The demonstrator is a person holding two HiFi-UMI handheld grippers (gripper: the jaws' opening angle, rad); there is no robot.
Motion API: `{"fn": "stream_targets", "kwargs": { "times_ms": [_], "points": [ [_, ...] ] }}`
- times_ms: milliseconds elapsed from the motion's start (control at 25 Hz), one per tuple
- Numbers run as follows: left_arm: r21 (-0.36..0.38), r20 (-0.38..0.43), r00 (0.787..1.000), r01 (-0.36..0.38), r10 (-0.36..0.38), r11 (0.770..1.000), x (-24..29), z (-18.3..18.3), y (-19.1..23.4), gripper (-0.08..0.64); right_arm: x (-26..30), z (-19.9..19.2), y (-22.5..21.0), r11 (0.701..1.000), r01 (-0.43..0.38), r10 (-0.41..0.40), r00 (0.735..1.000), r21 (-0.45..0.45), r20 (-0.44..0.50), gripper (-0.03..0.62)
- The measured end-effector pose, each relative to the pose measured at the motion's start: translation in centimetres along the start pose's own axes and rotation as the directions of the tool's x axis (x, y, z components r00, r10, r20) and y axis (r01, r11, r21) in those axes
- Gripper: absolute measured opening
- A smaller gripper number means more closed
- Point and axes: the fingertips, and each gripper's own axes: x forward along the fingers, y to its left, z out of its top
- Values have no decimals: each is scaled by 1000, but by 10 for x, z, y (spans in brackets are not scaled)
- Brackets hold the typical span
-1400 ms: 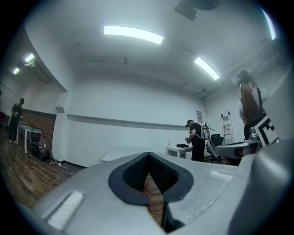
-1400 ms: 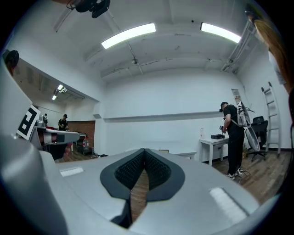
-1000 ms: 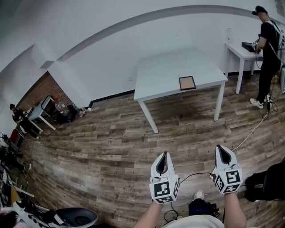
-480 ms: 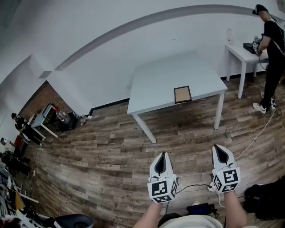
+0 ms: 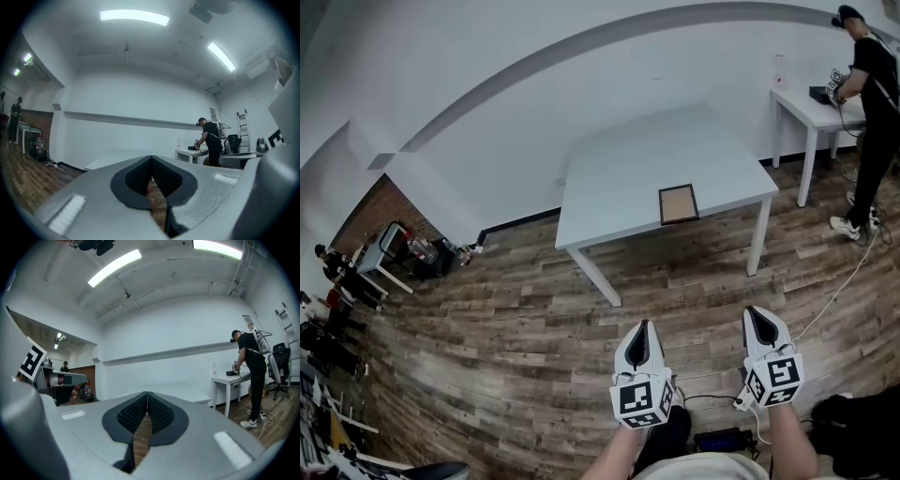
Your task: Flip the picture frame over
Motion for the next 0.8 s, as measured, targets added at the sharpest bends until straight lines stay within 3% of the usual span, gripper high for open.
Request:
{"fn": "stream_targets", "kwargs": {
  "times_ms": [800],
  "points": [
    [-44, -26, 997, 69, -70, 997, 208, -17, 126, 0, 234, -4, 13, 998, 35, -40, 995, -53, -95, 35]
  ]
}}
